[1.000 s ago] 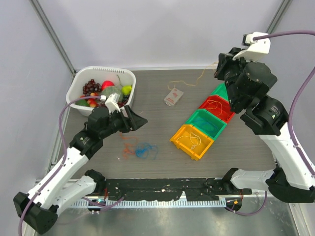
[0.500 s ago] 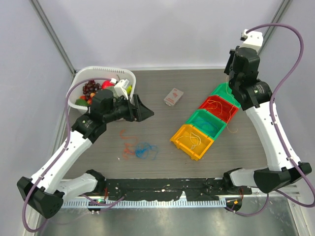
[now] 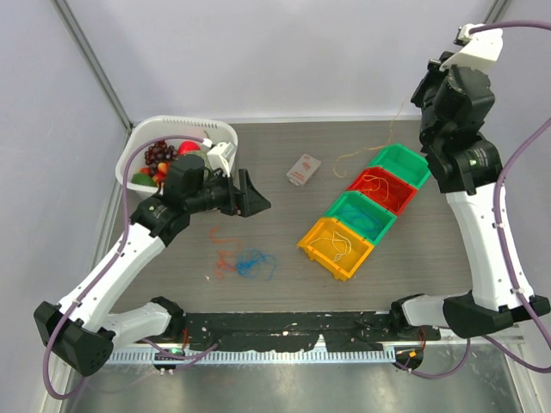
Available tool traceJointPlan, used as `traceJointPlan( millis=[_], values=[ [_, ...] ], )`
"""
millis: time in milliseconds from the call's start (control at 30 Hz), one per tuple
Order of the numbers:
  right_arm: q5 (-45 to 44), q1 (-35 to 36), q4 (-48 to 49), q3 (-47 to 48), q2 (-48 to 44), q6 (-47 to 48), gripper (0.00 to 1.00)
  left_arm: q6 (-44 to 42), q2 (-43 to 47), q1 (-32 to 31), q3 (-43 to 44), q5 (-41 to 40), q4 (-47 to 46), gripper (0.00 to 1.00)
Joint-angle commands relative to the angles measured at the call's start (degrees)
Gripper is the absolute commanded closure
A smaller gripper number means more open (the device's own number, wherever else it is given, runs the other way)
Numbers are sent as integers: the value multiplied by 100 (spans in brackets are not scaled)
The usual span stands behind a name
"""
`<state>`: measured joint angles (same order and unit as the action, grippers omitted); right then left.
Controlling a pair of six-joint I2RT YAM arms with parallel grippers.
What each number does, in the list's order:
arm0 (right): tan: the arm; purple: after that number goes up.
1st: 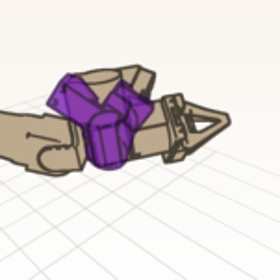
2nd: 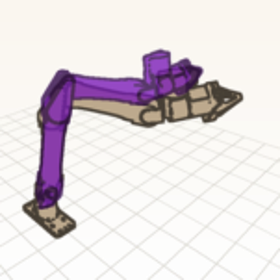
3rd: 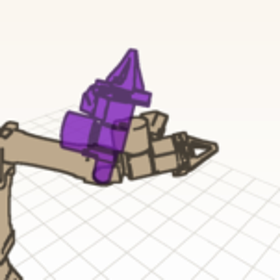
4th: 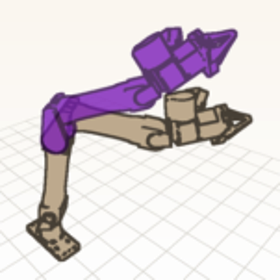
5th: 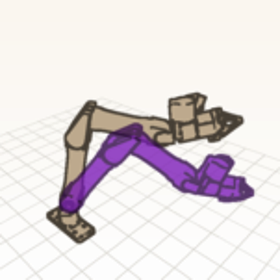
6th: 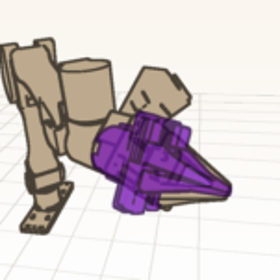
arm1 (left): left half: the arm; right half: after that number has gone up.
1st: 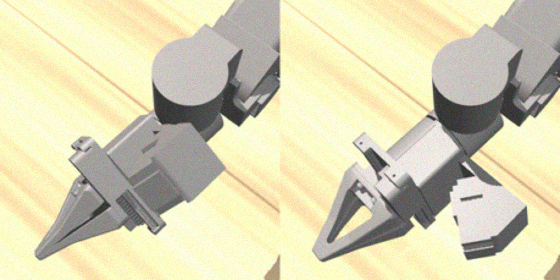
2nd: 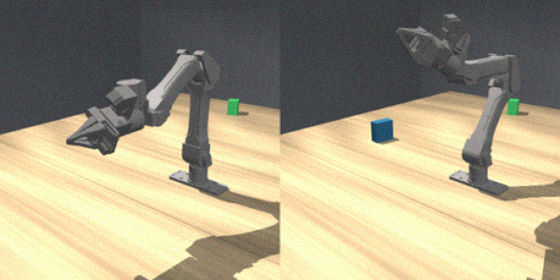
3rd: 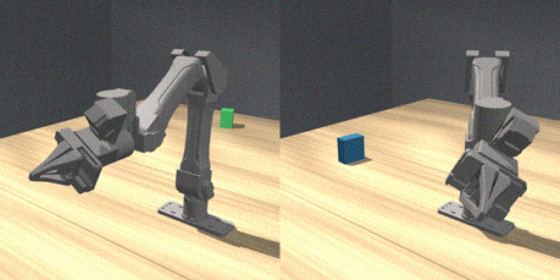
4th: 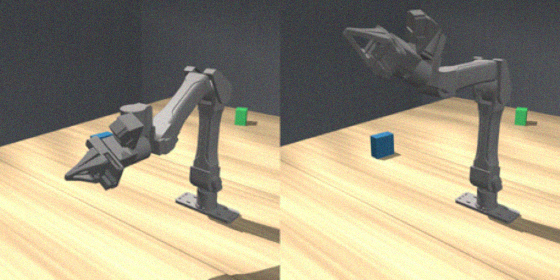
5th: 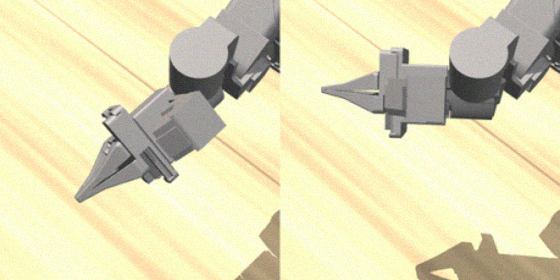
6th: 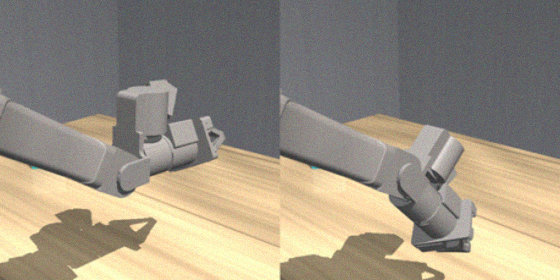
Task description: Untangle the cables
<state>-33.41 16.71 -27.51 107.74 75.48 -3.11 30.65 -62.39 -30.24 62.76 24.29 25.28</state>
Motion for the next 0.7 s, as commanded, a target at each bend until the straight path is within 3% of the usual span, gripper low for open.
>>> traceJointPlan(
  millis=[0,133,333,667],
  values=[
    [-8,-185,509,-692,160,109,99,-244,183,18,280,67,161,27],
    [193,-466,922,-1518,133,-83,99,-288,245,36,245,14,250,26],
    [194,-704,940,-1906,81,-102,99,-271,236,45,245,14,258,26],
    [-17,-713,817,-1161,63,276,99,-165,87,44,254,93,144,26]
  ],
)
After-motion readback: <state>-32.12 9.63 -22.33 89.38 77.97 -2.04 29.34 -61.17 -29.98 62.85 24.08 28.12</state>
